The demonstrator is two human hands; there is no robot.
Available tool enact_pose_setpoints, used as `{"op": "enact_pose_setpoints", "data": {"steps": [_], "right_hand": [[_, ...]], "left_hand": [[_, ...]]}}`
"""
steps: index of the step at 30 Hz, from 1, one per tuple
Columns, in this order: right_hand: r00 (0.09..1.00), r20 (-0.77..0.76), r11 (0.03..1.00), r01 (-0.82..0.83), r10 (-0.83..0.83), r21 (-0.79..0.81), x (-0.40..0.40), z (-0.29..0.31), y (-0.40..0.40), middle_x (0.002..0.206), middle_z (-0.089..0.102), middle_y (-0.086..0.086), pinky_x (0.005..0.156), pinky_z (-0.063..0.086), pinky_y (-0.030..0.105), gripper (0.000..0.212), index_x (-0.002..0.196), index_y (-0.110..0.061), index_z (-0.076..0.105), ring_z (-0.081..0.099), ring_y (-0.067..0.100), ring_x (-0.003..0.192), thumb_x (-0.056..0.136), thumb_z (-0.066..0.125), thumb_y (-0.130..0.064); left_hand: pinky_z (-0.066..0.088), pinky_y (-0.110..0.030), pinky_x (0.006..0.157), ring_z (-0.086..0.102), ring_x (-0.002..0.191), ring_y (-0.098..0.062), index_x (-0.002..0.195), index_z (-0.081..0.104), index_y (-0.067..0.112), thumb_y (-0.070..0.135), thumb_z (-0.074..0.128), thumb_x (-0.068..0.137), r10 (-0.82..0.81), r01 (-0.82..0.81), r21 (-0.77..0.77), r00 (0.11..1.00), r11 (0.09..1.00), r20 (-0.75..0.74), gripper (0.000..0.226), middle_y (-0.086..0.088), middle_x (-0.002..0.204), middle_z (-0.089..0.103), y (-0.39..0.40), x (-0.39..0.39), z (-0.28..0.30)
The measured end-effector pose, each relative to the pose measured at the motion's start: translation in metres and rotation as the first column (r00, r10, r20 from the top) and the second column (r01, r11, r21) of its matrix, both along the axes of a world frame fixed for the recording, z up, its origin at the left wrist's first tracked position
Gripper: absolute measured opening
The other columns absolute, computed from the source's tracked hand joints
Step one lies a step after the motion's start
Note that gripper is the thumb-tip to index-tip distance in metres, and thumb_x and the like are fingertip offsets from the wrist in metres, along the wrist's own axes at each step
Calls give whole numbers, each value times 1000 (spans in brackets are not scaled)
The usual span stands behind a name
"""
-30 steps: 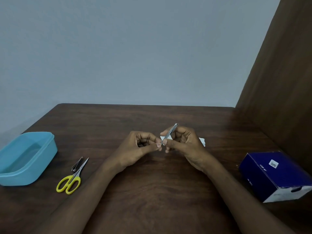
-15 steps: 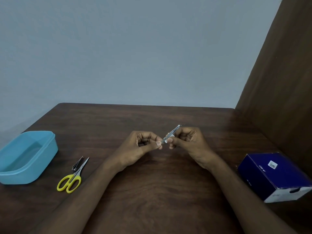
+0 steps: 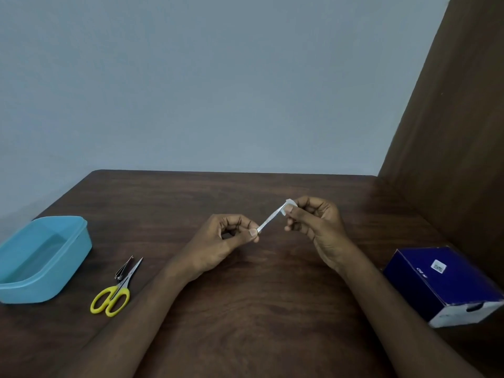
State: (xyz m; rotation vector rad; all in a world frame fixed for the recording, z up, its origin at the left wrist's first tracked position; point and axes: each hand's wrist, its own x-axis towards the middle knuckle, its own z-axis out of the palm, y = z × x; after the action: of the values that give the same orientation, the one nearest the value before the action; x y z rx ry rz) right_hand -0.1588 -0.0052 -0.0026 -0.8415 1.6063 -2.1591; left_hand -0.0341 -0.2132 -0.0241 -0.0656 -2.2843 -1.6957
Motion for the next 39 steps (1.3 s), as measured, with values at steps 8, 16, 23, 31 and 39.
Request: {"op": "enact_pose_setpoints", "data": {"steps": [8,16,23,31,39], "right_hand": [[939,25,939,342,-343,22,-10,-5,-3,81,77,4,65,55,32,6,84,-14,82,62,10,61,90,83,-13],[971,-131,975,211,-200,70,13,-15,-20,79,76,10,61,58,31,6,86,-11,81,63,16,64,89,85,-12],[966,-188,959,215,-180,184,23,-22,-33,70,75,5,58,56,30,14,83,-7,77,64,16,58,86,89,-11],[867,-20,860,496,-498,118,7,-18,-25,65,71,1,63,56,35,20,78,-10,73,63,11,54,83,91,-17],[860,-35,860,508,-510,-44,8,-14,-22,82,74,2,80,57,40,23,79,-21,69,69,17,77,84,89,-11]], "left_hand": [[52,-36,87,71,87,-19,91,83,19,21,76,100,116,-115,-7,993,993,12,11,-3,90,82,0,-2,0],[52,-23,74,75,86,-27,86,85,22,24,81,95,344,-344,-6,939,939,-26,10,-2,85,81,2,-6,0],[53,-29,72,76,78,-20,88,84,23,23,81,95,248,-248,-89,969,965,-18,7,2,84,82,5,-3,3],[59,-47,82,75,90,-34,86,84,23,23,78,98,242,-242,-102,970,965,-16,13,5,89,83,6,-3,3],[52,-29,73,73,78,-19,83,84,22,21,80,96,300,-301,-39,954,953,-26,13,2,82,81,4,-2,2]]}}
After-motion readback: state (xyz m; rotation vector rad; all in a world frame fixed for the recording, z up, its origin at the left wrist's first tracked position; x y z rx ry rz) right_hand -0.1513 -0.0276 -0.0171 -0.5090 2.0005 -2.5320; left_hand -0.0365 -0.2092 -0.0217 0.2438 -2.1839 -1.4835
